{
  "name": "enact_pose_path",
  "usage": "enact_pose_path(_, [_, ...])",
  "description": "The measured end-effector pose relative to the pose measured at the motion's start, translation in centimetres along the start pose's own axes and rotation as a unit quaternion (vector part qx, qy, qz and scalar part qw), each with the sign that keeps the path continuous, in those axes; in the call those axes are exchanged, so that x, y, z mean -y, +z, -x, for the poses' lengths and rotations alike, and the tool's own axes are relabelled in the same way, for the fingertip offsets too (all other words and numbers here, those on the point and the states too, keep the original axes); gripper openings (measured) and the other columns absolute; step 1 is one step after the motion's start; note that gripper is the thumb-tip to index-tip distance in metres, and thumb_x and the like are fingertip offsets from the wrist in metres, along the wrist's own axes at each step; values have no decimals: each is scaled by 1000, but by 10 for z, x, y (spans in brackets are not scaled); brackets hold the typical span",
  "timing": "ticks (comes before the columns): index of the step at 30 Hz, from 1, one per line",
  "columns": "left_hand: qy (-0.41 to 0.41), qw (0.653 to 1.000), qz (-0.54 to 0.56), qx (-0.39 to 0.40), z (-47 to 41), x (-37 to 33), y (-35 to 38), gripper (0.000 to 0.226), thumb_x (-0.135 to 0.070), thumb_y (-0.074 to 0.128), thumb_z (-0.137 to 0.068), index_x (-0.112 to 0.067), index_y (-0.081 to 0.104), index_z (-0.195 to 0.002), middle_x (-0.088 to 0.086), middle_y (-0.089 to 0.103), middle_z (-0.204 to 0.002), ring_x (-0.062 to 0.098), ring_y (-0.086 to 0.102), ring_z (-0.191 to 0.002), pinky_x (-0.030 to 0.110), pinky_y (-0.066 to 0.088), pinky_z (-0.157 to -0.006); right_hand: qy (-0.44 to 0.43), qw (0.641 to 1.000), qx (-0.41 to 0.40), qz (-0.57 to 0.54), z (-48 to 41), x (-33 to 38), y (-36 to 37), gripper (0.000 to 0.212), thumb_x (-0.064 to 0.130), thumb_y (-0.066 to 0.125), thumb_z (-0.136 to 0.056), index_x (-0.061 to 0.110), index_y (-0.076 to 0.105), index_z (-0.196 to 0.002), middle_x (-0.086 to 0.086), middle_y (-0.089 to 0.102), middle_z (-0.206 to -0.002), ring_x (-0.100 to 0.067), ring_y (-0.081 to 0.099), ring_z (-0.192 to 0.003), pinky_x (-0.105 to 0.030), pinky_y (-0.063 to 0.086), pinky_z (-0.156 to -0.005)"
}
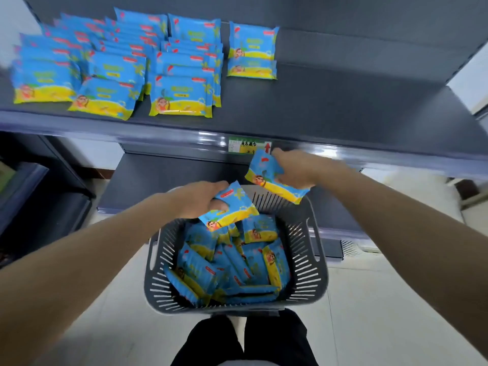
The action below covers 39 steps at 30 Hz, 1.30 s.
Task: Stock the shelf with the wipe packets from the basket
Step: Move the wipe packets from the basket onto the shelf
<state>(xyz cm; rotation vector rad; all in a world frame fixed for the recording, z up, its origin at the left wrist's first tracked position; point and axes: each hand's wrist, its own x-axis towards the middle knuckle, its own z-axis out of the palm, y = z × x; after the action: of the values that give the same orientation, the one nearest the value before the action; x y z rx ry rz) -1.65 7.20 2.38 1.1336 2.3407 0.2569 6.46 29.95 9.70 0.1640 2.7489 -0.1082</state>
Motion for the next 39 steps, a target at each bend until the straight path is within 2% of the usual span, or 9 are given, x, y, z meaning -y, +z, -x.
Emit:
enact_pose_path(3, [20, 994, 94, -42, 6, -24, -44, 25, -45, 62, -84, -26, 47, -88, -4, 56, -76, 13, 53, -64, 29, 40, -55, 7, 996, -81, -23, 0, -9, -54, 40, 22, 54, -91, 5, 33, -120, -21, 56, -108, -31, 49, -80, -34, 37, -65])
enact_pose_path(6, [12, 978, 190, -84, 6, -44, -82, 21, -35, 75, -75, -22, 59, -80, -6, 63, -68, 4, 58, -55, 19, 45, -48, 24, 986, -134, -95, -6, -22, -93, 46, 25, 59, -89, 6, 35, -123, -21, 56, -112, -31, 53, -86, -33, 39, -68])
enact_pose_path(9, [-36, 976, 204, -74, -2, -52, -112, 35, -35, 75, -75, -8, 62, -94, 8, 69, -87, 18, 67, -75, 35, 56, -66, 42, 967, -176, -179, -19, -38, -116, 55, 23, 66, -85, 6, 39, -130, -17, 54, -124, -28, 54, -104, -31, 41, -80])
enact_pose_path(14, [-34, 944, 316, -89, -18, -56, -154, 26, -10, 63, -87, -7, 57, -112, 9, 66, -111, 25, 64, -100, 44, 51, -91, 60, 966, -158, -193, -44, -55, -142, 41, 8, 66, -78, 2, 54, -116, -16, 60, -114, -26, 57, -93, -33, 47, -78])
enact_pose_path(18, [-38, 954, 235, -183, -45, -64, -182, 16, -9, 66, -83, -10, 59, -97, 2, 62, -91, 13, 58, -75, 25, 48, -62, 31, 977, -178, -116, -75, -59, -154, 41, 0, 61, -75, 2, 56, -116, -14, 60, -115, -31, 56, -103, -31, 44, -76])
enact_pose_path(25, [-37, 976, 64, -206, -93, -60, -195, 23, -14, 64, -85, -11, 66, -108, 7, 64, -103, 24, 58, -95, 35, 48, -84, 13, 968, -197, -153, -139, -76, -157, 39, 8, 74, -74, 8, 62, -112, -10, 61, -118, -27, 57, -106, -34, 47, -89])
enact_pose_path(29, [-36, 977, 43, -205, -120, -52, -193, 31, -15, 63, -86, -19, 64, -117, 4, 62, -114, 23, 56, -104, 25, 42, -80, -20, 960, -180, -213, -179, -79, -152, 44, 6, 74, -75, 11, 61, -116, -9, 61, -118, -19, 57, -102, -26, 44, -88])
enact_pose_path(36, [-42, 975, 6, -216, -143, -42, -195, 50, -10, 69, -79, -16, 54, -126, 9, 48, -118, 26, 44, -112, 31, 38, -89, -38, 960, -229, -159, -226, -77, -157, 32, 2, 64, -78, 14, 63, -108, -6, 61, -112, -25, 58, -101, -34, 49, -84])
enact_pose_path(39, [-43, 975, 17, -217, -151, -38, -198, 47, -10, 71, -78, -13, 55, -122, 6, 47, -113, 23, 46, -107, 26, 38, -83, -35, 960, -219, -172, -236, -80, -157, 34, 7, 69, -78, 15, 63, -111, -6, 62, -114, -24, 58, -102, -36, 50, -88])
